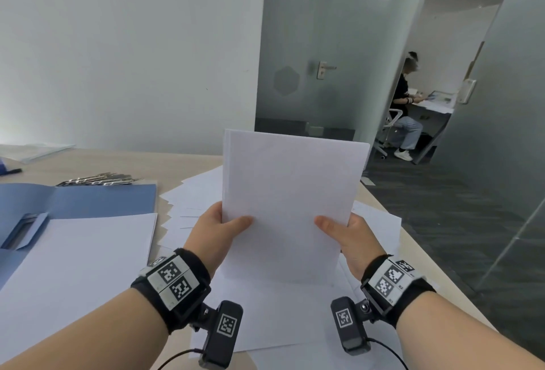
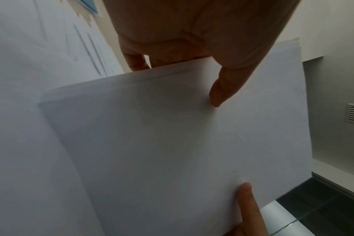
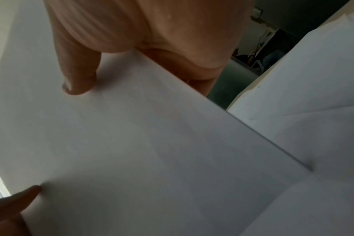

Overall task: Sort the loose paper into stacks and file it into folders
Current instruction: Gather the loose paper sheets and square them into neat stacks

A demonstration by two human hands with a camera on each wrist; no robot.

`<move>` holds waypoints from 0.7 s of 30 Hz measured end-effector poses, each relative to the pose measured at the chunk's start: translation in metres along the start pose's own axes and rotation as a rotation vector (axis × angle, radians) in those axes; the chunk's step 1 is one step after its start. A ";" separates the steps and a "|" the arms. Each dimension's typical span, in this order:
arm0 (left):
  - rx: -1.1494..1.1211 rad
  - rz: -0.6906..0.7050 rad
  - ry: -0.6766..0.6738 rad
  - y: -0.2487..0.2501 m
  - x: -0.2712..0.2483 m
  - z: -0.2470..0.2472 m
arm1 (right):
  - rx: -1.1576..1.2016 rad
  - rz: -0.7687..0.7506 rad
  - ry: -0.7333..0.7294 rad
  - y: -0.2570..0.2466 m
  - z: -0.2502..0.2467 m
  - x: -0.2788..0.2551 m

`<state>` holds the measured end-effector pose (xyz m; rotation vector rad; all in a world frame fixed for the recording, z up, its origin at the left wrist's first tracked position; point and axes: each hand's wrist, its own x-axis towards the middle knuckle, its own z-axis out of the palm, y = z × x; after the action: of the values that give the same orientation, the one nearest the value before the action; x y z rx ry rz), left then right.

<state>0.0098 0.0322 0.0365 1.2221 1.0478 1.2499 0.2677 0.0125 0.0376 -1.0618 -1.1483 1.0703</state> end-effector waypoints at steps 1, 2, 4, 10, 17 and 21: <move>-0.002 -0.012 -0.013 -0.001 -0.001 0.002 | 0.002 0.009 0.005 0.000 0.002 -0.001; -0.007 -0.023 -0.023 -0.001 -0.001 0.004 | 0.008 0.009 0.012 0.000 0.002 0.000; -0.010 -0.048 -0.029 0.001 -0.001 0.008 | 0.050 0.013 0.012 -0.002 0.005 0.001; 0.086 -0.129 -0.029 -0.012 -0.008 0.005 | 0.008 0.067 0.013 0.011 0.004 -0.003; 0.133 -0.138 0.103 0.006 -0.015 -0.044 | -0.160 0.191 -0.091 -0.001 0.047 0.004; 0.210 -0.188 0.227 0.014 -0.024 -0.102 | -0.250 0.239 -0.219 0.008 0.103 0.009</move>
<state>-0.0944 0.0156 0.0393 1.1245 1.4559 1.1725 0.1662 0.0312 0.0414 -1.3265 -1.3823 1.2777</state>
